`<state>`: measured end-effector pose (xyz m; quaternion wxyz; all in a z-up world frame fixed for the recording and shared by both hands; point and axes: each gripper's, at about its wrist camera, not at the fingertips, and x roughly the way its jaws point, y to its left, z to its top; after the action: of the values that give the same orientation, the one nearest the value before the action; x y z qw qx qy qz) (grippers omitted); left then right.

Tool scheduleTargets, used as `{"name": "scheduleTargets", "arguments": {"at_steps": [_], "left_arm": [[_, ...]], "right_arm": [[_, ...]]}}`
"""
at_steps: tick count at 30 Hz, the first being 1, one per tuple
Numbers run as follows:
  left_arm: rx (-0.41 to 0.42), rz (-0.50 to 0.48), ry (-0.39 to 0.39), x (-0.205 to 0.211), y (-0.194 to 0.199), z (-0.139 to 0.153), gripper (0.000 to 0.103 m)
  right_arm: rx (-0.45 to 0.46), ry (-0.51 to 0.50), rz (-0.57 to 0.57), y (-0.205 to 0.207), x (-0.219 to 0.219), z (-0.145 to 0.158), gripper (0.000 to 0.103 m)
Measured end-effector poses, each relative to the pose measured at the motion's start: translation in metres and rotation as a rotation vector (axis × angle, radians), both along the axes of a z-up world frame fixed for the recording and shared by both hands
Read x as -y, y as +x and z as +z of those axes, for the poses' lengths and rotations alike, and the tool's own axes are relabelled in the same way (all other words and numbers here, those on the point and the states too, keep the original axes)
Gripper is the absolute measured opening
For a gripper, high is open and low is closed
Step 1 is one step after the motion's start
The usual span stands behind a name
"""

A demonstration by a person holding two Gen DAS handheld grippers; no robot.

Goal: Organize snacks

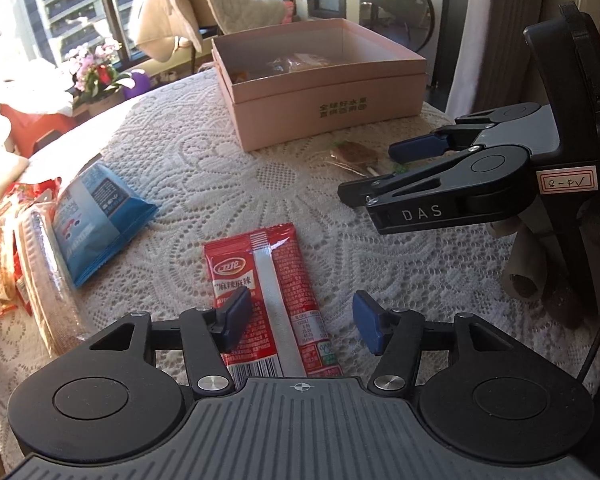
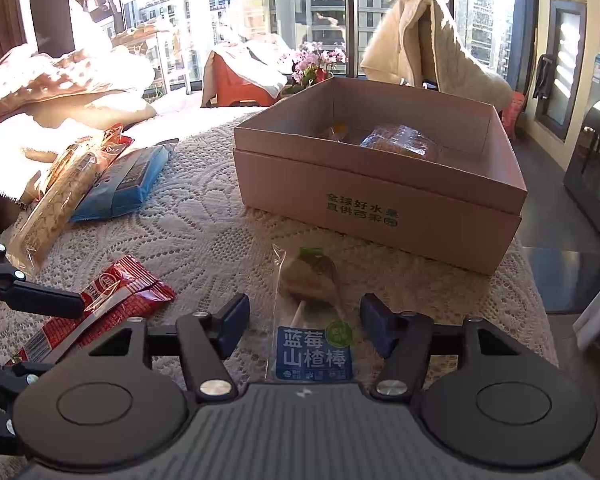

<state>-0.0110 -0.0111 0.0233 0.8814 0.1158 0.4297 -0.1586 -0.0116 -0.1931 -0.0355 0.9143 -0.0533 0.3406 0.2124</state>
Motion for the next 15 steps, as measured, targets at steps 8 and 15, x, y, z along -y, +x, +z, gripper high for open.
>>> {"name": "scheduleTargets", "arguments": {"at_steps": [8, 15], "left_arm": [[0.017, 0.039, 0.010, -0.006, 0.002, 0.000, 0.061], [0.003, 0.099, -0.007, -0.020, 0.010, -0.002, 0.065]], "right_arm": [[-0.002, -0.008, -0.016, 0.001, 0.000, -0.001, 0.076], [0.000, -0.011, -0.016, 0.000, 0.000, -0.001, 0.076]]}}
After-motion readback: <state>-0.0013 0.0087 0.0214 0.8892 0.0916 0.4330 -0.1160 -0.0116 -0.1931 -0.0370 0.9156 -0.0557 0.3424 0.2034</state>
